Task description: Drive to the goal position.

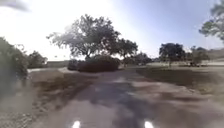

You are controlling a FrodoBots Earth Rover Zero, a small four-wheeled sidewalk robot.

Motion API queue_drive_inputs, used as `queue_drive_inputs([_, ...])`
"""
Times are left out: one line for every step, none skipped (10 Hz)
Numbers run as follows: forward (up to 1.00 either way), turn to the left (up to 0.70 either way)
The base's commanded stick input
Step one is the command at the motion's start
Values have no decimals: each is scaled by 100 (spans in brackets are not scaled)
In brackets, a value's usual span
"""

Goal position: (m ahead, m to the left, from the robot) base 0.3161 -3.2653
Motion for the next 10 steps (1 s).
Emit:
queue_drive_inputs([100,-1])
queue_drive_inputs([100,-1])
queue_drive_inputs([100,-1])
queue_drive_inputs([100,-1])
queue_drive_inputs([100,-1])
queue_drive_inputs([100,8])
queue_drive_inputs([100,30])
queue_drive_inputs([100,36])
queue_drive_inputs([100,39])
queue_drive_inputs([100,39])
